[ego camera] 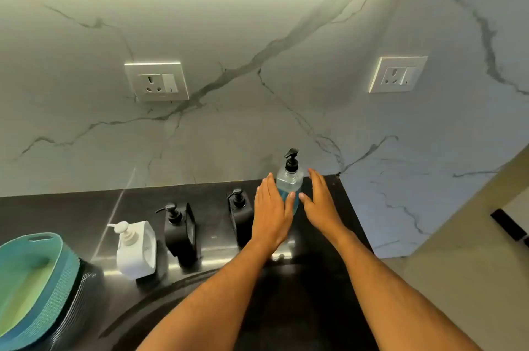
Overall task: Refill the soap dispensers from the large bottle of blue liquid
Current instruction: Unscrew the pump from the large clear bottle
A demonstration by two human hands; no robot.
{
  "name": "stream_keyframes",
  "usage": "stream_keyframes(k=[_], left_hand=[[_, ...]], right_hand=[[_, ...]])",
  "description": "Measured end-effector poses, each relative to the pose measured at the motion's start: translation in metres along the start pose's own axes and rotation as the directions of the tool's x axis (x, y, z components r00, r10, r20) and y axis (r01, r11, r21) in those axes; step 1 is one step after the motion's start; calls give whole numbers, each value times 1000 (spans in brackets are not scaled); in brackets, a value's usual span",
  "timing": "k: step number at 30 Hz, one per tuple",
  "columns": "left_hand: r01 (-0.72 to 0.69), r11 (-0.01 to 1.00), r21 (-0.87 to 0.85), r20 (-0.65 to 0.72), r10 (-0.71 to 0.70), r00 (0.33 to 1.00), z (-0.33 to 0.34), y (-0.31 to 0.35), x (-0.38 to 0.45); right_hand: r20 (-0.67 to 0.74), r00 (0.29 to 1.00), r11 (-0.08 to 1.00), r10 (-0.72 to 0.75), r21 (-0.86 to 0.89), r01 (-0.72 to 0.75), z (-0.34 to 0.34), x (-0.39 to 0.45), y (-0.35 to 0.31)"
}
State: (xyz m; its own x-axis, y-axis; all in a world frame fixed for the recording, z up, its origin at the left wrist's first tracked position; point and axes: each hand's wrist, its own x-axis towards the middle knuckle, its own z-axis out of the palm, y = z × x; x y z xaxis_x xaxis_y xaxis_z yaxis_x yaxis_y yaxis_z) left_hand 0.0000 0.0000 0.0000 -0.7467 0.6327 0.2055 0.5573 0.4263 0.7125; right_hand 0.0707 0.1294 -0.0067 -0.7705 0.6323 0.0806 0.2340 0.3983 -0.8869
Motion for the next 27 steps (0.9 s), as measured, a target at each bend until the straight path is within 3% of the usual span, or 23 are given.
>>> stream_keyframes(k=[5, 13, 27], left_hand=[[93, 981, -167, 54, -85, 995, 10, -3, 12], [93, 920, -382, 53, -78, 995, 18, -6, 20], [87, 913, -398, 141, -33, 989, 6, -9, 6]], right_hand=[[12, 998, 987, 55, 150, -57, 8, 13, 6], [-19, 1000, 981, -8, 193, 12, 11, 13, 16], [-235, 970, 990, -54, 116, 83, 19, -36, 18]])
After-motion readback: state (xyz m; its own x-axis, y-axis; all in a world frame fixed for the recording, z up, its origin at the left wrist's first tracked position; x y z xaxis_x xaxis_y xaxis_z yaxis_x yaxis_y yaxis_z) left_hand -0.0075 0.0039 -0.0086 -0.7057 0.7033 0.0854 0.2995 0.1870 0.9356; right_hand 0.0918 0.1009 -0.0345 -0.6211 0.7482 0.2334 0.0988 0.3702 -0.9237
